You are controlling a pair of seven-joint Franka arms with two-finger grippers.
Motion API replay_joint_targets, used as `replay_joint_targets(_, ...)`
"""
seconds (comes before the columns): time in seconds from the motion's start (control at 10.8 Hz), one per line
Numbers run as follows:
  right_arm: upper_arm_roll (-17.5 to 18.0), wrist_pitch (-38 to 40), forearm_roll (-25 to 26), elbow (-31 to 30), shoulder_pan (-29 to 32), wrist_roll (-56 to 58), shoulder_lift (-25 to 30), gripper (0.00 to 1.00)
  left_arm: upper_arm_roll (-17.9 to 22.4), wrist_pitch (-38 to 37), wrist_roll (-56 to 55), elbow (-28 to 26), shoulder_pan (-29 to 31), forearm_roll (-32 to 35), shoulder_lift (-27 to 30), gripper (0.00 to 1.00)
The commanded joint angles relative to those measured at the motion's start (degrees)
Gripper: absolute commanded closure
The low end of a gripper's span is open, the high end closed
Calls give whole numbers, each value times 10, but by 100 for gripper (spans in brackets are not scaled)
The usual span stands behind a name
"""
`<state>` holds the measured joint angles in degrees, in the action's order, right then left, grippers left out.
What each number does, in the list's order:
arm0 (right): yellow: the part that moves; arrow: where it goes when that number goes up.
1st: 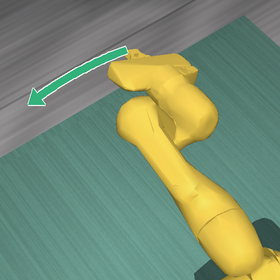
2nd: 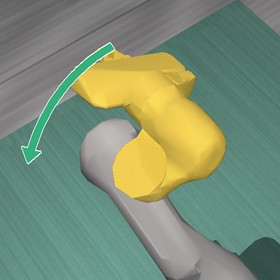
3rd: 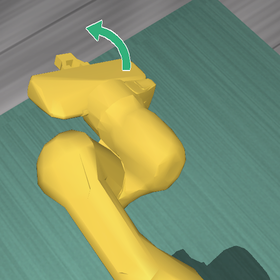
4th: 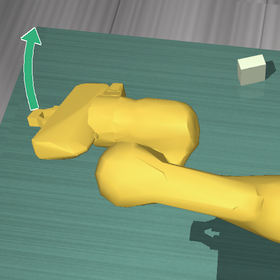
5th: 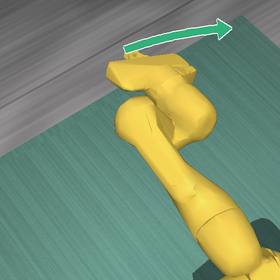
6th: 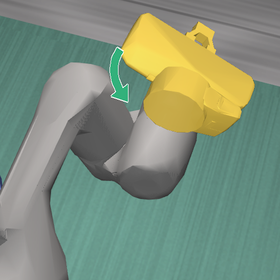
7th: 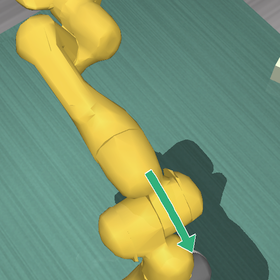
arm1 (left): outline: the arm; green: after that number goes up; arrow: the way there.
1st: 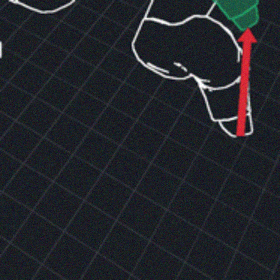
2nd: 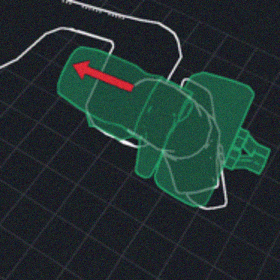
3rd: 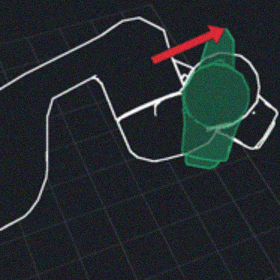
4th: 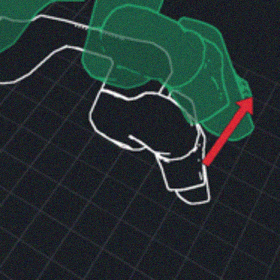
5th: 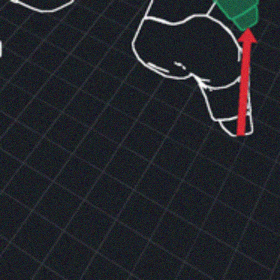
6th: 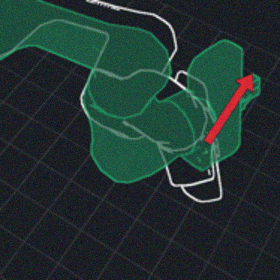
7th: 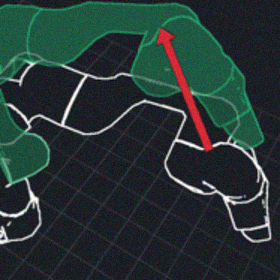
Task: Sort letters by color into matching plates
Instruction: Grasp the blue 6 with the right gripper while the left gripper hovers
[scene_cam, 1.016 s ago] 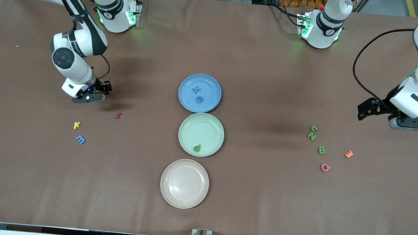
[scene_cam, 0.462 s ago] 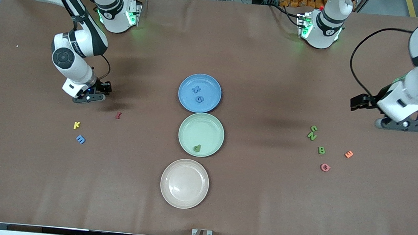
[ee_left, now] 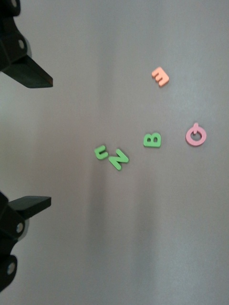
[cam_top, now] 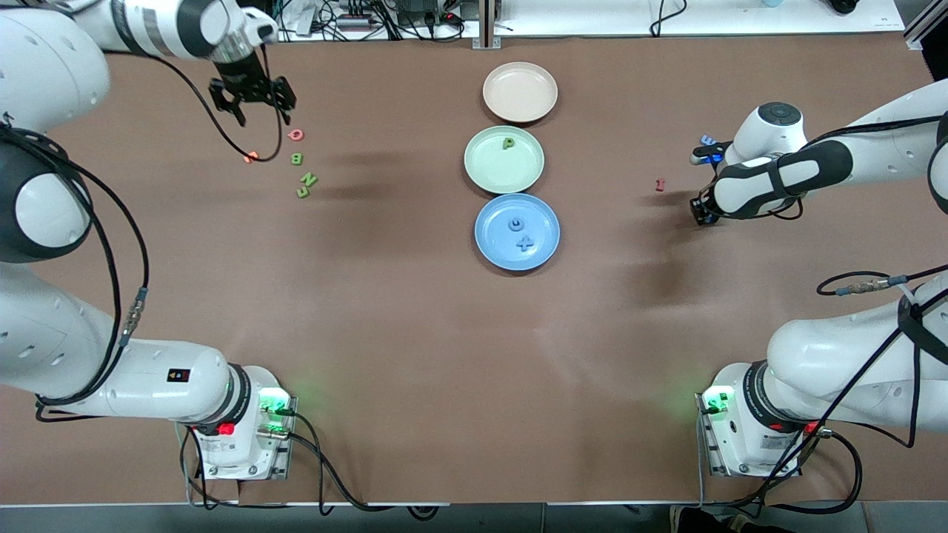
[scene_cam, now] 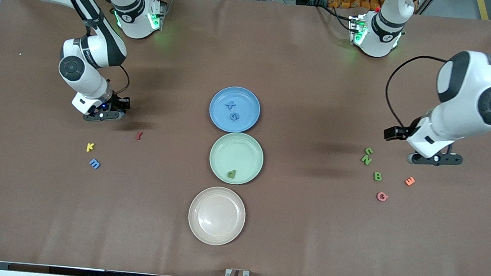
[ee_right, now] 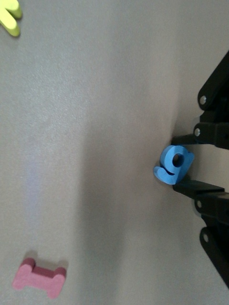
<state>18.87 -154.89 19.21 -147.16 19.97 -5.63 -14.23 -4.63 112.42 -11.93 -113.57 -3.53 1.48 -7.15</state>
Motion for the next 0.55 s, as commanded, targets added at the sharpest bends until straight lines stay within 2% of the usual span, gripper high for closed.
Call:
replay_joint_targets(0.0, 4, -16, -11, -5, 7, 13, -12, 80, -11, 92, -21, -60, -1, -6, -21, 0)
replay_joint_targets(0.18, 4, -16, -11, -1, 6, 12, -12, 80, -11, 108, -48, -59, -2, -7, -61, 0)
replay_joint_targets(0.46, 5, -10, -12, 12, 4, 11, -8, 84, -11, 158, -170, -60, -13, 18, -128, 0)
